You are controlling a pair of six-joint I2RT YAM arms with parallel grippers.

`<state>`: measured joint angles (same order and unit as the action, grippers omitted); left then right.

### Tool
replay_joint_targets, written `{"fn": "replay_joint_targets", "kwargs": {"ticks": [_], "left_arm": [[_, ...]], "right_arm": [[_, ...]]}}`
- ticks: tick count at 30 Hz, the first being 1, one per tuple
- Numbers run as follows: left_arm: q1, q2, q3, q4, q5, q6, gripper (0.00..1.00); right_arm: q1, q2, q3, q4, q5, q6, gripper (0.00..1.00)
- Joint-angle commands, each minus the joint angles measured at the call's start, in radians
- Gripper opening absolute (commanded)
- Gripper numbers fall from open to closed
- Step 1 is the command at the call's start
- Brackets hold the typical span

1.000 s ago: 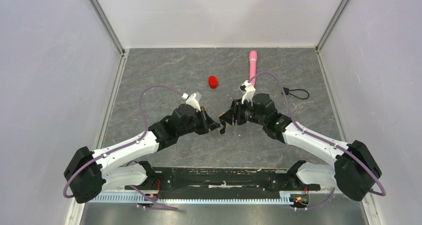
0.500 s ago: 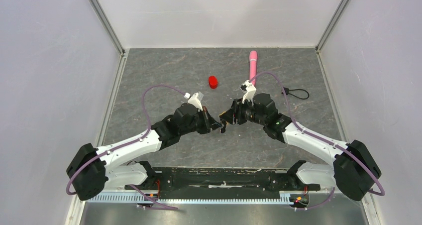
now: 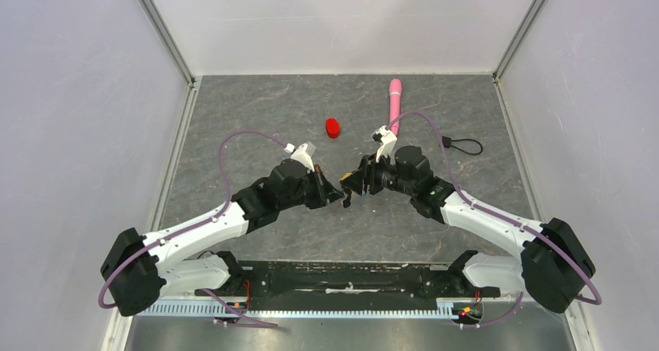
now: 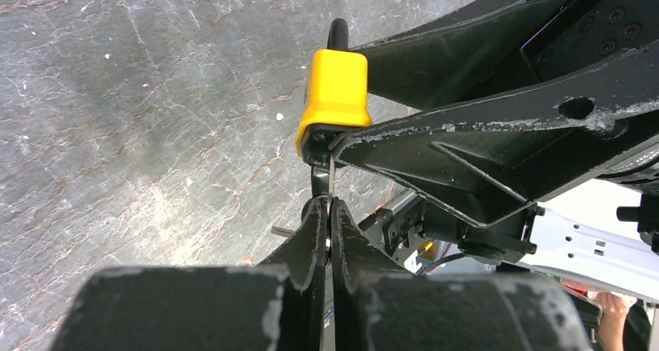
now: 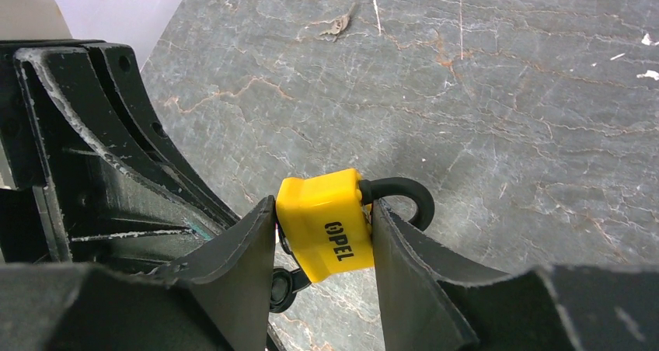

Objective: Unlock with the key

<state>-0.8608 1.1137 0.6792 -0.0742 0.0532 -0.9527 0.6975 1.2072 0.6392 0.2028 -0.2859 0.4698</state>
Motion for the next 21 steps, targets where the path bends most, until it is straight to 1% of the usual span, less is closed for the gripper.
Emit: {"fn": "replay_joint_targets", "kwargs": {"ticks": [1, 3, 4, 8, 10, 12, 16, 21], "left_arm": [[0.014, -0.031, 0.057, 0.045, -0.049, 0.035, 0.02], [0.016, -0.026, 0.049, 0.052, -0.049, 0.038, 0.02], [0.016, -0.024, 0.047, 0.053, -0.076, 0.042, 0.02], [0.016, -0.016, 0.054, 0.045, -0.078, 0.064, 0.02], [0.014, -0.004, 0.062, 0.045, -0.058, 0.069, 0.02], [0.014, 0.016, 0.07, 0.042, -0.006, 0.069, 0.02], [0.013, 0.037, 0.061, 0.039, 0.058, 0.062, 0.02], [0.013, 0.018, 0.057, -0.003, 0.091, 0.064, 0.02]], "right_arm": [[0.025, -0.004, 0.01, 0.061, -0.097, -0.009, 0.0], [0.023, -0.004, 0.007, 0.076, -0.117, 0.006, 0.0], [0.023, -0.004, 0.003, 0.085, -0.125, 0.019, 0.0], [0.023, -0.002, -0.006, 0.108, -0.132, 0.081, 0.0], [0.022, -0.007, -0.024, 0.147, -0.135, 0.116, 0.0], [0.022, -0.011, -0.031, 0.179, -0.135, 0.131, 0.0], [0.013, -0.016, -0.021, 0.171, -0.125, 0.107, 0.0], [-0.01, -0.03, -0.027, 0.174, -0.141, 0.087, 0.0]]}}
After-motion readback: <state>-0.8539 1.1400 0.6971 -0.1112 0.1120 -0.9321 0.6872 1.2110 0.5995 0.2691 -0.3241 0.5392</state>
